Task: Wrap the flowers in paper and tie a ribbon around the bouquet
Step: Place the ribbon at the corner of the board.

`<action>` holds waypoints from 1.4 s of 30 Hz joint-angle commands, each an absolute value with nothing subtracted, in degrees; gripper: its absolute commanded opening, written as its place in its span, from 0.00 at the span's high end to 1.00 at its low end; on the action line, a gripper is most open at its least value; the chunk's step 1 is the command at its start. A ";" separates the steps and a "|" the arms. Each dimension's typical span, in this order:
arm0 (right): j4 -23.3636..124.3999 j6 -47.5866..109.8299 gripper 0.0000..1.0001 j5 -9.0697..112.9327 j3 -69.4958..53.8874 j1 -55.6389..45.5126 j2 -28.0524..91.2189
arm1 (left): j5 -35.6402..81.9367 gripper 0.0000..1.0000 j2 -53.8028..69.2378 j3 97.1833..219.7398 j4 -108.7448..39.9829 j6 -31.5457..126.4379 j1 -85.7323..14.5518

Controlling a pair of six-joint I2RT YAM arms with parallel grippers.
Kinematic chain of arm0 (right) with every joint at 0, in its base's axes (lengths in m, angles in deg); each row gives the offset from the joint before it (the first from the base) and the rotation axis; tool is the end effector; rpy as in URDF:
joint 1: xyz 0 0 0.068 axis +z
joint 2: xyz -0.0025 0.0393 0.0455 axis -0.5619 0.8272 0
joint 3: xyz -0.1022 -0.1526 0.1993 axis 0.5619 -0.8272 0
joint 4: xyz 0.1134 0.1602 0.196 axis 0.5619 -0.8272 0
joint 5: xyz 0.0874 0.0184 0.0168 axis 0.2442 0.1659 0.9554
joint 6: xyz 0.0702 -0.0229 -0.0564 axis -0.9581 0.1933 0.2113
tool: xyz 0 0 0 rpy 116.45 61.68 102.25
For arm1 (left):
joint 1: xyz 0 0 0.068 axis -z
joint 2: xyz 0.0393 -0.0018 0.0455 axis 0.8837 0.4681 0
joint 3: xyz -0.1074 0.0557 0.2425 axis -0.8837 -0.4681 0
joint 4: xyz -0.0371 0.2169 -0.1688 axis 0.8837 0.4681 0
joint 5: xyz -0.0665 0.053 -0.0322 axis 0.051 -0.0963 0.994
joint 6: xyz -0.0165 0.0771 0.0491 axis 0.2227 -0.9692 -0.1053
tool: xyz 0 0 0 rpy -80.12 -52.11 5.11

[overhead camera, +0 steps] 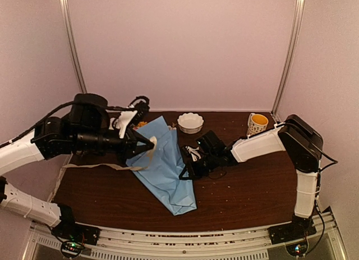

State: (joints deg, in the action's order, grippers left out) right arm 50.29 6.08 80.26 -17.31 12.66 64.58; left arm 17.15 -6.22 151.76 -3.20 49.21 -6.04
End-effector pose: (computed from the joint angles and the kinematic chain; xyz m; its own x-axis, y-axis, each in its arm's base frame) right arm 0.2652 0.3547 0.0919 -0.8882 -0.3230 -0.3267 -0.4550 0.5197 0.7231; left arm 0.1616 -0.2462 0.3551 -0.4263 0.2202 -0.8774 0.7713 0.5952 -0.2254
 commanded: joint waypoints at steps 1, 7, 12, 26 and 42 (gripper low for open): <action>47.88 6.79 1.00 80.07 -16.43 12.31 63.94 | 29.08 1.00 -0.35 152.04 2.50 46.50 -0.69; 46.04 7.69 1.00 79.65 -15.94 12.23 63.15 | 29.29 1.00 10.92 157.63 15.60 34.52 7.99; 45.80 7.29 1.00 79.91 -14.93 12.16 63.30 | 25.48 1.00 23.73 162.50 13.92 27.57 13.36; 44.75 6.24 1.00 78.84 -14.09 12.17 61.14 | 10.19 0.02 20.67 156.34 1.35 24.83 14.02; 48.11 2.52 1.00 77.92 -15.43 12.90 62.18 | 6.03 0.07 8.85 134.78 -5.67 87.28 -16.37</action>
